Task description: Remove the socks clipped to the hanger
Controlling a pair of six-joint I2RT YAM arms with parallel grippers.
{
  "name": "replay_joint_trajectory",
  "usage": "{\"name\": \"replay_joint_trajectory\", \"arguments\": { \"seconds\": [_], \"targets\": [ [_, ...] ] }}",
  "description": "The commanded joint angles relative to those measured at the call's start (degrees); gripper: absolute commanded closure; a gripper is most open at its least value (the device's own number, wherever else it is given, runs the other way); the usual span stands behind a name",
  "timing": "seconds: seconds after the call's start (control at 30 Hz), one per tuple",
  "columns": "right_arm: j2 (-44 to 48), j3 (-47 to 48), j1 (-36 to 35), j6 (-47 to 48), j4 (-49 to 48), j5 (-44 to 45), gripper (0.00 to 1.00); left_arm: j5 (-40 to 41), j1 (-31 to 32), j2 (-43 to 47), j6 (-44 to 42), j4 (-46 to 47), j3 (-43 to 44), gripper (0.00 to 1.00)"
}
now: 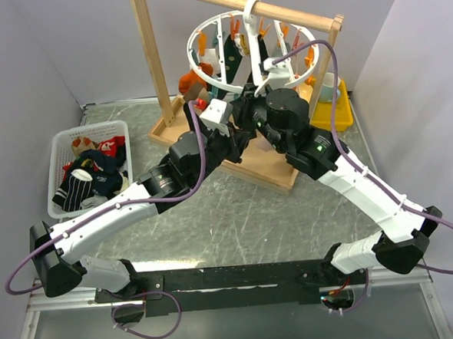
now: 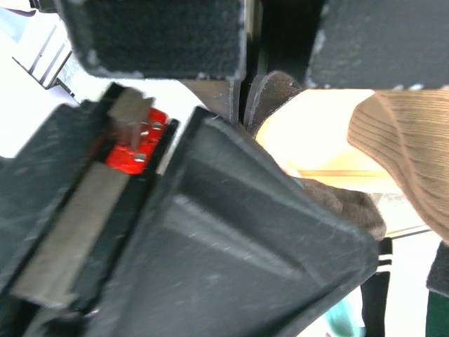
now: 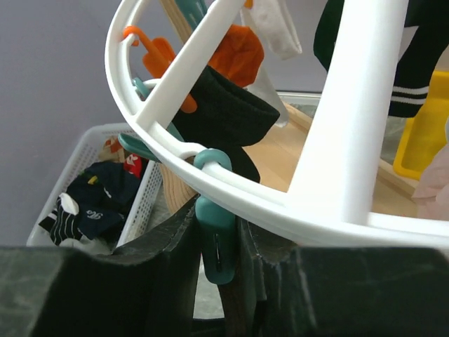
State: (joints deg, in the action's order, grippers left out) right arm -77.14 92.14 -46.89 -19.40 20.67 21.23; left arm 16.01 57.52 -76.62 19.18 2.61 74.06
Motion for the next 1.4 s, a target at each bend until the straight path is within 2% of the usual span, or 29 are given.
{"name": "replay_joint_trajectory", "arguments": {
  "seconds": [0.0, 0.2, 0.23, 0.5, 0.57, 0.63, 0.7, 0.73, 0.77, 0.8, 0.83, 1.1, 1.23, 1.27, 1.33, 1.37],
  "targets": [
    [3.0, 0.9, -0.3, 1.5, -1.9, 1.0, 0.73, 0.3, 0.4, 1.1, 0.3, 2.2, -0.2, 0.99],
    [4.7, -0.7, 0.1, 1.7, -2.6, 0.7, 0.81, 0.3, 0.4, 2.1, 2.4, 2.5, -4.4, 0.99],
    [4.8, -0.7, 0.2, 1.7, -2.6, 0.7, 0.85, 0.3, 0.4, 2.1, 2.4, 2.2, -4.5, 0.99],
    [5.6, -1.3, 1.5, 1.6, -1.9, 0.4, 0.85, 1.2, 0.4, 2.6, 2.2, 1.3, -4.3, 0.99],
    [6.0, -1.3, 1.7, 1.7, -1.8, -0.2, 0.64, 1.1, 0.4, 2.4, 2.3, 1.0, -4.3, 0.99],
    [6.0, -1.3, 2.1, 1.7, -1.3, -1.0, 0.53, 0.9, 0.4, 2.0, 2.5, 0.7, -4.1, 0.99],
    [5.9, -1.3, 2.5, 1.6, -1.2, -1.6, 0.47, 0.8, 0.4, 2.0, 2.6, 0.8, -4.1, 0.99],
    [5.9, -1.6, 2.7, 1.6, -1.2, -2.5, 0.50, 0.8, 0.4, 2.0, 2.4, 0.8, -4.1, 0.99],
    [5.9, -1.8, 2.8, 1.6, -1.3, -3.4, 0.69, 0.8, 0.4, 2.1, 2.4, 0.8, -4.1, 0.99],
    [5.8, -1.6, 3.1, 1.6, -1.2, -4.0, 0.92, 0.8, 0.4, 2.3, 2.4, 0.6, -4.1, 0.99],
    [5.6, -1.3, 3.3, 1.0, -0.8, -4.4, 1.00, 0.8, 0.4, 2.4, 2.4, 0.6, -4.1, 0.99],
    [6.3, -2.7, 4.1, 0.7, -0.6, -4.8, 1.00, 0.1, 0.4, 3.6, 3.1, -1.2, -5.2, 0.99],
    [8.2, -4.8, 4.1, 1.2, -0.7, -4.2, 0.37, -1.9, 0.4, 5.9, 5.1, -4.0, -7.7, 0.99],
    [8.8, -5.5, 4.2, 1.4, -0.6, -4.1, 0.32, -3.8, 0.4, 6.5, 5.1, -6.5, -7.9, 0.99],
    [10.7, -7.5, 4.2, 2.1, 0.2, -3.8, 0.29, -5.8, 0.4, 8.0, 4.5, -10.9, -6.2, 0.98],
    [11.6, -8.5, 4.4, 2.3, 0.2, -3.7, 0.26, -6.2, 0.4, 8.2, 4.5, -17.5, -3.9, 0.98]
  ]
}}
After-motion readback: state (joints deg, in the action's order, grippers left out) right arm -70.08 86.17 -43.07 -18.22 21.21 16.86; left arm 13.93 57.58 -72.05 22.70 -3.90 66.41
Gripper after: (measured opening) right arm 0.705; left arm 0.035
